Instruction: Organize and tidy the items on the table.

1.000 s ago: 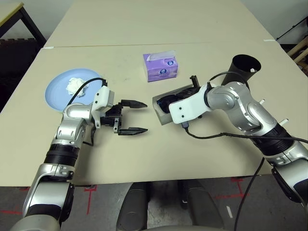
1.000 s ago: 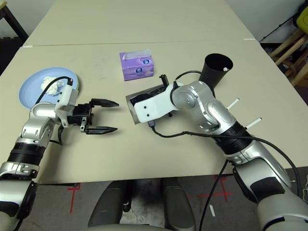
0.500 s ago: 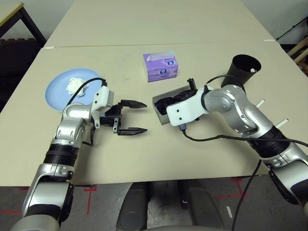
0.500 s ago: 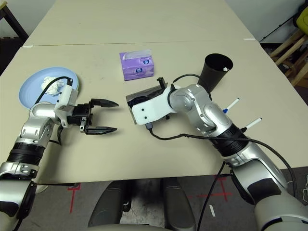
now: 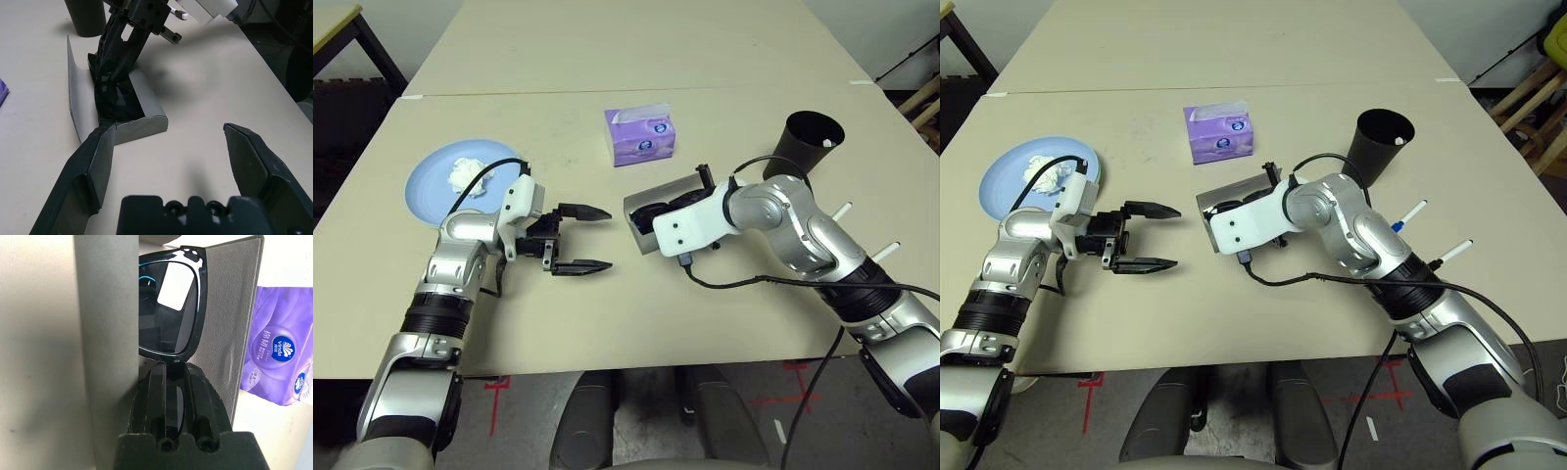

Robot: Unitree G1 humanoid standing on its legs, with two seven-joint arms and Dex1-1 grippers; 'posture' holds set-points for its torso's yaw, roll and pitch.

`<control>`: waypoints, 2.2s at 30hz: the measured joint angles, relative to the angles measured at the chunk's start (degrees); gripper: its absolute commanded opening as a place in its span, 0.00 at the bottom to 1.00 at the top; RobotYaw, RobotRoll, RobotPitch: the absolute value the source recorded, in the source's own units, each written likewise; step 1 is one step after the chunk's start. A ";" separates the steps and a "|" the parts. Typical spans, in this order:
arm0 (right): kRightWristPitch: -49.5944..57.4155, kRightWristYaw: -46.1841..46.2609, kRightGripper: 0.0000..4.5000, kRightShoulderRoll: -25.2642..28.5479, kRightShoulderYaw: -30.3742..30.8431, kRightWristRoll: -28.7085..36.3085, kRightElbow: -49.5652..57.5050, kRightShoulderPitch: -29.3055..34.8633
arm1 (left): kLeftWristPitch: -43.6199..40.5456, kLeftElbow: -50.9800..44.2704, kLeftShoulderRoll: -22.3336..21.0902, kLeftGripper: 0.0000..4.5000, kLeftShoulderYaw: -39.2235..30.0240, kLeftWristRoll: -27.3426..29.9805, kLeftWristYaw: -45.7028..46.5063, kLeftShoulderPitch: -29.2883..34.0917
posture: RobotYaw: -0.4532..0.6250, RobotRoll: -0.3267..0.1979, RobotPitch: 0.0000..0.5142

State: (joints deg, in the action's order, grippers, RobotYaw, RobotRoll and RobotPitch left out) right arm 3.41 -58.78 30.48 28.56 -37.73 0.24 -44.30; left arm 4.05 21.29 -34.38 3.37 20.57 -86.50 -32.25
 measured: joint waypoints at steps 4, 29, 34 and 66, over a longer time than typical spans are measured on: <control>-0.22 -0.35 0.08 0.30 0.00 0.45 0.00 0.00 | -0.01 -0.01 0.00 1.00 0.00 0.00 0.00 0.00 | 0.50 0.62 0.36; 0.71 -4.83 0.08 0.45 -0.05 2.28 -0.27 -2.19 | -0.03 -0.01 0.00 1.00 0.00 -0.02 0.02 -0.01 | 0.51 0.62 0.35; -0.31 -5.16 0.08 0.72 -0.04 2.28 -0.34 -2.27 | -0.02 -0.01 0.00 1.00 0.00 -0.03 0.05 -0.01 | 0.51 0.62 0.35; -1.43 -5.91 0.99 1.29 -1.08 2.33 0.18 -3.97 | -0.02 0.01 -0.02 1.00 0.00 -0.07 0.45 -0.03 | 0.49 0.62 0.33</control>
State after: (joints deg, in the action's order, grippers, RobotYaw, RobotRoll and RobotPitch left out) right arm 1.98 -64.69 31.78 27.47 -35.40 0.42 -48.28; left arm 4.03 21.30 -34.39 3.37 20.51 -86.05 -32.28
